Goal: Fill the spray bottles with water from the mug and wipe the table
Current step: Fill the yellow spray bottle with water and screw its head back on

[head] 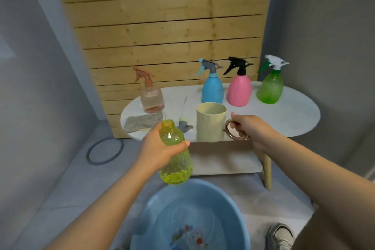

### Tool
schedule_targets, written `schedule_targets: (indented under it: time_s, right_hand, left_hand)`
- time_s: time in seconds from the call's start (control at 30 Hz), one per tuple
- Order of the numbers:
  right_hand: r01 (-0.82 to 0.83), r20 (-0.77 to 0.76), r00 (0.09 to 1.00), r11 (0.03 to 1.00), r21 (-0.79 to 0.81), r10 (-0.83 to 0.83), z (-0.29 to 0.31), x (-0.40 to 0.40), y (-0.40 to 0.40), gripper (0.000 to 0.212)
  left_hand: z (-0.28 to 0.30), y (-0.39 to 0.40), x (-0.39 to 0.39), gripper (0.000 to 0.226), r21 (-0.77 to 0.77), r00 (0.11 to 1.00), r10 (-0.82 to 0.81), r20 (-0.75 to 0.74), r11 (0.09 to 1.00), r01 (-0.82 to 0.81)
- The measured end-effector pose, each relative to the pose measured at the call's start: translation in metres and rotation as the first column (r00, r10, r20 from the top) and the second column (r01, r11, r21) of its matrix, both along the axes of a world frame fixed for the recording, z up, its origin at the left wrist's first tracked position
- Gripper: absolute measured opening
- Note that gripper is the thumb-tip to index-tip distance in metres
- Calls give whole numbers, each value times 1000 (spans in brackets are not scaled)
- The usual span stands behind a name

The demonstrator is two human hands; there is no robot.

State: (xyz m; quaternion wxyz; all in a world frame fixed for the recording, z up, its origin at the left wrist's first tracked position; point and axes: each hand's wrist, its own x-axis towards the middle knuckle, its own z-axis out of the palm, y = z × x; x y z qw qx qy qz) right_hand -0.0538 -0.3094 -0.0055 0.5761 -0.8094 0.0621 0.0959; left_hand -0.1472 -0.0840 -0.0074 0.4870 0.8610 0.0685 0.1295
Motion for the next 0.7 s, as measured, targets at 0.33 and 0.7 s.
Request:
schedule_targets:
  time_s: [0.33, 0.7]
  right_hand:
    - [177, 58, 984, 958, -226, -168, -26, 49, -6, 37]
    - [225, 203, 968, 875, -428, -150, -38, 57, -8, 26]
  left_hand:
    - [-7, -15, 38, 45, -18, 999, -38, -36, 999, 37]
    - [-13, -17, 50, 42, -40, 998, -50, -46, 998, 48]
